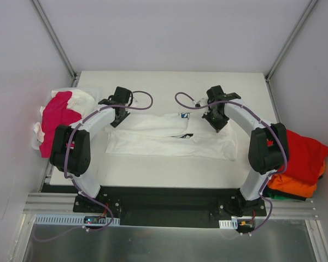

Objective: Fold and stack the t-shirts
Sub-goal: Fold the other side of the tshirt into a rectangle

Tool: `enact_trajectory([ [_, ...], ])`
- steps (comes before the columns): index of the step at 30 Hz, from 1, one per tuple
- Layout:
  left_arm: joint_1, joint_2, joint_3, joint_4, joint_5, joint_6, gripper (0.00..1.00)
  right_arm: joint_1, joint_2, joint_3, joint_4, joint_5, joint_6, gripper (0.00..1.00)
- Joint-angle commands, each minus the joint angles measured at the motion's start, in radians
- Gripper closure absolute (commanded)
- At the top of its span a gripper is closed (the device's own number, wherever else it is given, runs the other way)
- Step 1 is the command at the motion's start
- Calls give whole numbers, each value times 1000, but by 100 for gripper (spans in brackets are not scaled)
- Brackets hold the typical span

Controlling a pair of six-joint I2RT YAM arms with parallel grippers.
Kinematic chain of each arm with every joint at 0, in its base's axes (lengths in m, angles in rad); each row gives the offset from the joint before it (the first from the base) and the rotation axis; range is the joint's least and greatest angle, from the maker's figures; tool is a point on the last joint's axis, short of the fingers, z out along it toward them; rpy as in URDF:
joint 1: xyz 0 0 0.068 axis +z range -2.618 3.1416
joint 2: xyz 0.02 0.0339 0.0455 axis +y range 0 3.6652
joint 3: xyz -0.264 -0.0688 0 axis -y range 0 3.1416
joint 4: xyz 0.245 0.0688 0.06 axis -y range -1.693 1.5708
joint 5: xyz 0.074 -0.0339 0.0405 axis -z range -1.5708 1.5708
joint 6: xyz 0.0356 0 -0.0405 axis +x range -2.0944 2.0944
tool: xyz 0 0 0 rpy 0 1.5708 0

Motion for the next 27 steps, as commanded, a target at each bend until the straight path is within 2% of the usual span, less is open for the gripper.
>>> enact_trajectory([
  [1,-4,10,-6,-14,2,-13,57,3,-33,-13,-11,8,18,99],
  [6,-4,6,17,-14,8,-19,49,9,-30,-17,-8,8,23,99],
  [8,-4,6,28,-12,14,-32,38,17,-28,-24,-9,6,29,99],
  [13,-4,-2,77,-18,45,-62,29,34,-37,-43,-16,25,46,99],
  [14,-4,-4,85,-18,52,-68,20,38,-46,-50,-16,32,49,99],
  [16,-4,-2,109,-17,57,-69,12,45,-57,-56,-19,43,55,98],
  [18,-4,12,134,-17,59,-75,10,51,-66,-65,-20,57,63,88],
  [19,-4,18,141,-17,60,-80,8,54,-66,-67,-22,62,66,72],
  [21,-4,35,158,-17,62,-80,2,60,-68,-74,-13,86,70,63],
  [22,-4,41,166,-17,60,-86,1,60,-69,-73,-8,100,70,48],
  [25,-4,62,194,-15,62,-97,1,60,-77,-25,1,153,66,34],
  [27,-3,72,211,-17,81,-105,1,60,-66,8,-2,172,54,33],
])
